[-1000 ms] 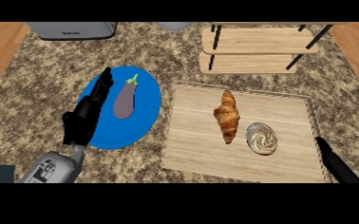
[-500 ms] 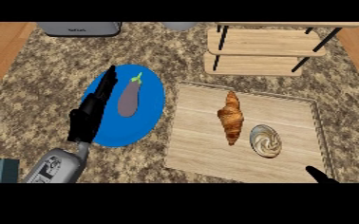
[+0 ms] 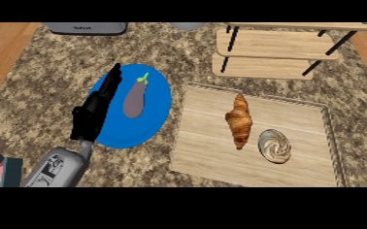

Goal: Pick the cupcake from the tray and place it in the tiered shelf

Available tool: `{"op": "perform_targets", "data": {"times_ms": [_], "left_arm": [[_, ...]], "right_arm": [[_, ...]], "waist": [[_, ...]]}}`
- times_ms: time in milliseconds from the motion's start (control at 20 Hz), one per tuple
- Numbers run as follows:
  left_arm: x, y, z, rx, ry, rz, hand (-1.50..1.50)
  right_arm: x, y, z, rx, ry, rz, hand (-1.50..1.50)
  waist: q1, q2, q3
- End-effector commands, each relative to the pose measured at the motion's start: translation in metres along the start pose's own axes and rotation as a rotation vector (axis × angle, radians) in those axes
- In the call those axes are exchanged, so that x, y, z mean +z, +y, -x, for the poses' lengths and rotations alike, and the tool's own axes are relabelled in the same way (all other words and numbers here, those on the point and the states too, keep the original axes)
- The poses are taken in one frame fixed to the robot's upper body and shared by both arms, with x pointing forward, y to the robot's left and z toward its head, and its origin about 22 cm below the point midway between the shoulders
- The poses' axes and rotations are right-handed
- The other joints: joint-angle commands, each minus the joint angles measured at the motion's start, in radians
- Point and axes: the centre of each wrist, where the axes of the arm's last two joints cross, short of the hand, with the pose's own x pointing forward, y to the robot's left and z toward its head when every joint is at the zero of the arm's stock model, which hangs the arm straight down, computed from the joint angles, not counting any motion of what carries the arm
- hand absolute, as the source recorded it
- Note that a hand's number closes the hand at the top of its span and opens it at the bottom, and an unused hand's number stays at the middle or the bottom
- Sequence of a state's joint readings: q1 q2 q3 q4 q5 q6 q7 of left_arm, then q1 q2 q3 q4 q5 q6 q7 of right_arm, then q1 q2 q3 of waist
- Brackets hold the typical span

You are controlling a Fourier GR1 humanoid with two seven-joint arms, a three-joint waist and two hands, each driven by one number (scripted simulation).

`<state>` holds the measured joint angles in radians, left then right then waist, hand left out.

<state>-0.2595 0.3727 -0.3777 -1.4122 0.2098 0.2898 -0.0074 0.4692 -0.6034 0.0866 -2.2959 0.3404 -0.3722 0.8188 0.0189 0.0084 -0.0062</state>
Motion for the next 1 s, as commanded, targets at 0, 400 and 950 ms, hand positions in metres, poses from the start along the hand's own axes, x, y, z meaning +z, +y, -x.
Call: {"op": "perform_targets", "data": {"times_ms": [0, 400, 950], "left_arm": [[-0.009, 0.000, -0.003, -0.007, -0.007, 0.001, 0.00], [-0.002, 0.001, 0.008, 0.023, 0.001, 0.020, 0.00], [-0.003, 0.000, 0.007, -0.004, 0.021, 0.005, 0.00]], "right_arm": [[0.009, -0.009, -0.030, 0.184, 0.078, -0.041, -1.50], [0.010, 0.024, -0.072, 0.217, 0.131, -0.064, -1.50], [0.004, 0.059, -0.096, 0.238, 0.123, -0.020, -1.50]], "waist": [[0.003, 0.002, 0.000], [0.008, -0.002, 0.002], [-0.008, -0.006, 0.003]]}}
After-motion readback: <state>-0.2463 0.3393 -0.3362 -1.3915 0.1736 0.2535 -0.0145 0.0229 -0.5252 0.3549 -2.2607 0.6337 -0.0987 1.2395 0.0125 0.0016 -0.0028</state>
